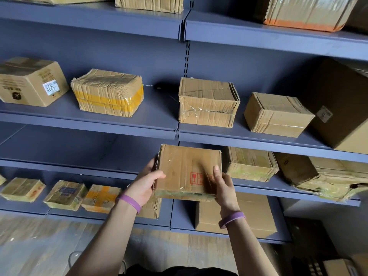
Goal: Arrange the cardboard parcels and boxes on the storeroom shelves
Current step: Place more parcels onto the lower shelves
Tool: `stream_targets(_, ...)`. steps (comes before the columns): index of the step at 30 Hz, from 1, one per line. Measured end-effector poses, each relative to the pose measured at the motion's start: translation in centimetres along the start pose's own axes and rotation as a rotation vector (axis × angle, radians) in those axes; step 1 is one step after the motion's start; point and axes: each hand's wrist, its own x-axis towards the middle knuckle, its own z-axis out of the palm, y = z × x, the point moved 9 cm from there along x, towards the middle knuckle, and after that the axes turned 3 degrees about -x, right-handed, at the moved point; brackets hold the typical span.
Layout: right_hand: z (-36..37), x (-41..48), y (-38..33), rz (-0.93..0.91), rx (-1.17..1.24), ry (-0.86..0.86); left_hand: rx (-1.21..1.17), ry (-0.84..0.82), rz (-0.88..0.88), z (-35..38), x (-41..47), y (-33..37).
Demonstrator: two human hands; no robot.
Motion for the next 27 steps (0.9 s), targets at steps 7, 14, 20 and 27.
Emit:
stream_targets(7, -0.2, 0.4, 1.6, 0.026, -0.001, -0.03, 0.197, 0.12, -0.016, -0.9, -0.5, 0.1)
stream_targets(14, 0.6, 0.2, 2.4, -0.02, -0.033, -0.142, 0.124, 0.342, -0.084, -2.5, 0.4, -0.8)
stream_targets(20, 1.1, -0.8, 2.3, -0.059, -0.078, -0.223, 0.06, 0.337, -0.004, -3.0, -0.1, -0.8)
stream_targets(27, 0.9, -0.7, 2.8, 0.068, -0.019, -0.198, 0.065, 0.301, 0.024, -2.9, -0.5, -1.7)
